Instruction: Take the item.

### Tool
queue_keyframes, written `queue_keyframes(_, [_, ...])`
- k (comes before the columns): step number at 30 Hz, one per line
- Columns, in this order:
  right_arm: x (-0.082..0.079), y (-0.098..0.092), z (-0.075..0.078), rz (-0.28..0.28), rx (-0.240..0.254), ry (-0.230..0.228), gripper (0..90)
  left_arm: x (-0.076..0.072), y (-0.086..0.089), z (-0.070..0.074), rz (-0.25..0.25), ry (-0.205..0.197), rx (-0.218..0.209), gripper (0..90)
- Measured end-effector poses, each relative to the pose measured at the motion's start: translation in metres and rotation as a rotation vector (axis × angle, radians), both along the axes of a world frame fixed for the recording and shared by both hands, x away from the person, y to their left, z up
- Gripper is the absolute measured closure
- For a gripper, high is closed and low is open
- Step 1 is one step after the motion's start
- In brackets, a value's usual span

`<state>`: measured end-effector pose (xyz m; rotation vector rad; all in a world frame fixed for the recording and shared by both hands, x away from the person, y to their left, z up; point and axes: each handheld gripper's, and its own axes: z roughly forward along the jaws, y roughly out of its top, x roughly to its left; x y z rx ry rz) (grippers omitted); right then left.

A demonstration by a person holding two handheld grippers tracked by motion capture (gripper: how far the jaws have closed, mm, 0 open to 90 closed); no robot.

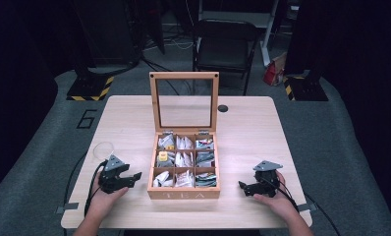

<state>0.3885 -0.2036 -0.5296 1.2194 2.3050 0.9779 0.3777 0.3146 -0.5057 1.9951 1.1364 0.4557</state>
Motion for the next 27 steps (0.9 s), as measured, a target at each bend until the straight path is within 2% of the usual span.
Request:
queue_keyframes(6, [0.0, 0.0, 0.0, 0.001, 0.0, 0.001, 0.8, -0.003, -0.001, 0.004, 0.0, -0.01, -0.003, 36.2])
queue_keyframes(9, [0.0, 0.0, 0.0, 0.001, -0.001, 0.001, 0.8, -0.004, 0.0, 0.006, 0.0, -0.003, 0.005, 36.5])
queue_keyframes(10, [0.0, 0.0, 0.0, 0.0, 0.0, 0.001, 0.8, -0.004, -0.001, 0.005, 0.011, -0.009, -0.006, 36.9])
queue_keyframes(12, [0.0, 0.0, 0.0, 0.002, -0.001, 0.0, 0.8, -0.004, 0.0, 0.006, 0.03, -0.005, -0.001, 39.0])
queue_keyframes(18, [0.0, 0.0, 0.0, 0.002, -0.001, 0.001, 0.8, -0.004, 0.005, 0.008, 0.045, 0.003, -0.011, 40.0])
queue_keyframes(21, [0.0, 0.0, 0.0, 0.0, 0.0, 0.0, 0.8, -0.004, 0.004, 0.009, 0.055, -0.008, -0.009, 40.9])
queue_keyframes(25, [0.0, 0.0, 0.0, -0.001, 0.0, 0.0, 0.8, -0.003, 0.003, 0.011, 0.042, 0.008, -0.01, 41.9])
queue_keyframes(27, [0.0, 0.0, 0.0, 0.0, 0.0, 0.001, 0.8, -0.003, 0.002, 0.012, 0.047, 0.015, -0.027, 42.3])
